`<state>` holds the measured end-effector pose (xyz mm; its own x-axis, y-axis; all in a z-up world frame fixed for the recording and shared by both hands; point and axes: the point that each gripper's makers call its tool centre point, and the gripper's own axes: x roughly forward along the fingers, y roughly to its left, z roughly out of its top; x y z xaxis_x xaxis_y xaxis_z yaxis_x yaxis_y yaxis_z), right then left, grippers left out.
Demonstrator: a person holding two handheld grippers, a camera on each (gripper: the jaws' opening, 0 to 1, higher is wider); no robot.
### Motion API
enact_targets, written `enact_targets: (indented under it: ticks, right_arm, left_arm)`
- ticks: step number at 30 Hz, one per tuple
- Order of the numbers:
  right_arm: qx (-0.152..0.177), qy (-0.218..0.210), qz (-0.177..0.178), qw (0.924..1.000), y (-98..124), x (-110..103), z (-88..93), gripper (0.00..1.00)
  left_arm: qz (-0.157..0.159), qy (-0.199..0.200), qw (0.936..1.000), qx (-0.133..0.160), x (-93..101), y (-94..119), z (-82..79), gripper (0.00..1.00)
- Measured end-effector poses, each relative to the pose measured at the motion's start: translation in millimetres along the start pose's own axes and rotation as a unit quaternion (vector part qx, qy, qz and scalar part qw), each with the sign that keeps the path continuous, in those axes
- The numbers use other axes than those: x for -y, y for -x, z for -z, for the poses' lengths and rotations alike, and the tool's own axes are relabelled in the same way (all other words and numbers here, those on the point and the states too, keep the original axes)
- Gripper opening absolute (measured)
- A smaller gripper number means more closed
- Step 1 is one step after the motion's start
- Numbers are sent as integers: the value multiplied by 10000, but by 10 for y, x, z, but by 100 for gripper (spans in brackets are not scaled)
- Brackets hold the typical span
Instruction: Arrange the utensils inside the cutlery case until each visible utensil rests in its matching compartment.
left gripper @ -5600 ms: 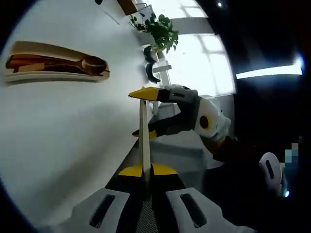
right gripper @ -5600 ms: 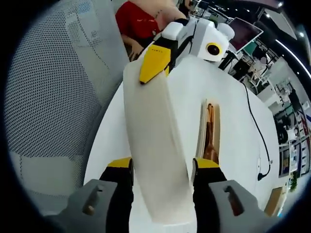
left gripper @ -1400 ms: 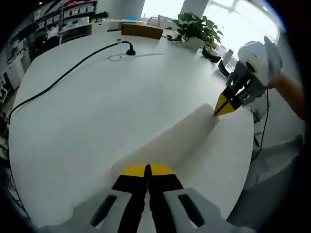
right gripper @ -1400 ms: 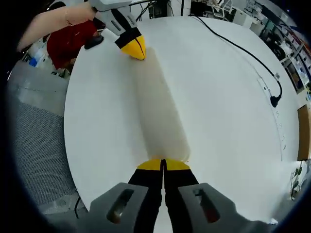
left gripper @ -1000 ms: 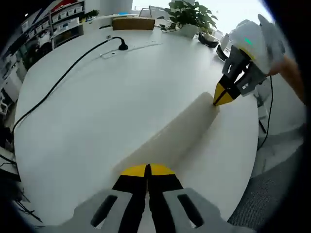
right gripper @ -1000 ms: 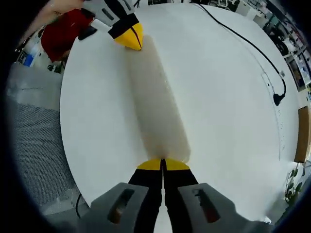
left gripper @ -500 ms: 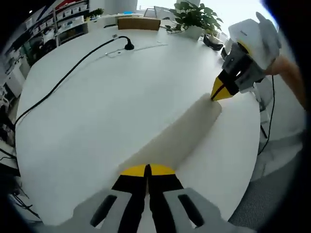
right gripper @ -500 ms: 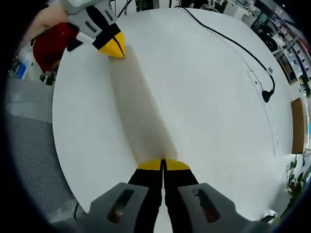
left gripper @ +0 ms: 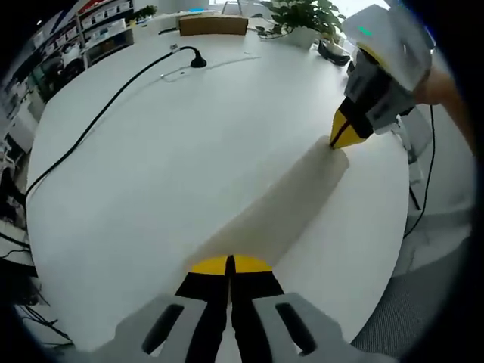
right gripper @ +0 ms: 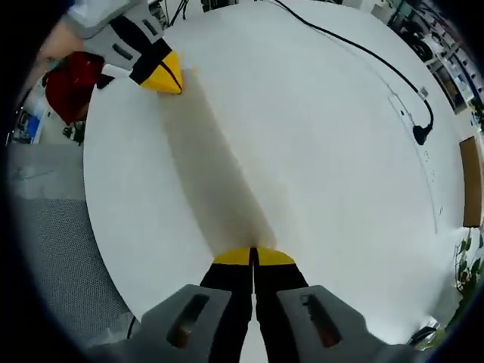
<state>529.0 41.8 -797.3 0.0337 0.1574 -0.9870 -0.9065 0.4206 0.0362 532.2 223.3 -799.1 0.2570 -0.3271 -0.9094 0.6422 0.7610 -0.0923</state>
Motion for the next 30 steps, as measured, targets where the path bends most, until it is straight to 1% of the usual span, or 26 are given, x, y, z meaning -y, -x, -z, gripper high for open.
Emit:
enact_targets:
  ticks: [2, 4, 6, 7, 8, 9, 10, 11, 12, 13, 14, 15, 16, 17, 18, 19, 20, 21, 22, 23, 24, 25, 26, 27, 28, 30]
  right_arm:
    - [-60, -82, 12, 9999, -3, 0, -5, 0]
    - [-62, -113, 12, 9999, 0, -6, -1, 0]
    - [-122, 129, 61, 9998, -1, -4, -9, 0]
    - [-124, 121, 58, 9998, 1, -1, -10, 0]
    - [-83, 139, 42, 9999, 3, 21, -12, 0]
    - [-39, 242, 22, 9997, 27, -3, -13, 0]
    - [67, 574, 236, 9980, 149, 16, -50, 0]
    - [540, 698, 391, 9953, 250, 16, -200, 0]
    - [838, 784, 422, 9925, 343, -21, -285, 0]
    - [1050, 913, 412, 9894, 412, -54, -330, 1]
    - [1030, 1106, 314, 9880, 434, -119, -292, 6]
    - [963, 1170, 279, 9881, 425, -142, -269, 13]
    - [893, 1430, 317, 9852, 382, -151, -247, 24]
    - [865, 1691, 322, 9813, 345, -157, -236, 32]
    - [881, 1939, 326, 9765, 308, -168, -237, 38]
    - [928, 2185, 286, 9710, 234, -195, -232, 42]
    - [816, 2237, 231, 9710, 157, -168, -201, 43]
    - [687, 2285, 164, 9710, 73, -187, -161, 44]
    - [665, 2312, 156, 9705, 47, -186, -150, 47]
    - [682, 2402, 171, 9682, -28, -187, -148, 49]
    - [652, 2391, 152, 9687, -75, -191, -130, 50]
    - [563, 2384, 111, 9695, -130, -193, -100, 48]
    - [537, 2406, 83, 9691, -164, -198, -85, 45]
    - [548, 2413, 107, 9688, -186, -192, -80, 46]
    - [542, 2490, 136, 9669, -214, -178, -75, 46]
    - [363, 2856, 138, 9576, -231, -154, -35, 46]
  left_arm:
    - [16, 69, 10000, 3, -2, -1, 5, 0]
    - [6, 19, 10000, -3, 11, 1, 4, 0]
    - [-31, -81, 10000, -10, 17, 1, -2, 0]
    - [-29, -141, 9999, -1, 23, 5, -5, 0]
    - [-3, -325, 9994, 69, 30, 12, -12, 0]
    - [-11, -618, 9980, 155, 41, 31, -8, 0]
    - [-77, -728, 9973, -45, 15, 65, 63, 0]
    - [-252, -954, 9951, -33, -38, 153, 84, 1]
    - [-291, -960, 9945, 302, -50, 202, 12, 6]
    - [-169, -813, 9948, 581, -39, 286, -30, 16]
    - [-94, -844, 9943, 639, -42, 324, -28, 23]
    - [-123, -974, 9933, 618, -83, 368, 2, 27]
    - [-227, -1232, 9902, 621, -128, 374, 3, 31]
    - [-272, -1540, 9856, 636, -141, 360, 5, 34]
    - [-350, -1882, 9800, 536, -164, 323, 50, 38]
    - [-385, -2100, 9759, 460, -163, 284, 88, 46]
    - [-416, -2468, 9677, 292, -159, 224, 155, 52]
    - [-455, -2627, 9636, 185, -157, 181, 193, 58]
    - [-524, -2703, 9613, 90, -162, 138, 225, 63]
    - [-491, -2627, 9636, -7, -125, 69, 260, 63]
    - [-390, -2561, 9659, 11, -75, 35, 256, 61]
    - [-282, -2500, 9678, 72, -21, -4, 234, 61]
    - [-246, -2438, 9694, 136, 0, -29, 202, 62]
    - [-225, -2405, 9702, 179, 15, -41, 178, 62]
    - [-183, -2420, 9699, 186, 30, -65, 155, 61]
    - [-159, -2453, 9693, 92, 30, -121, 156, 58]
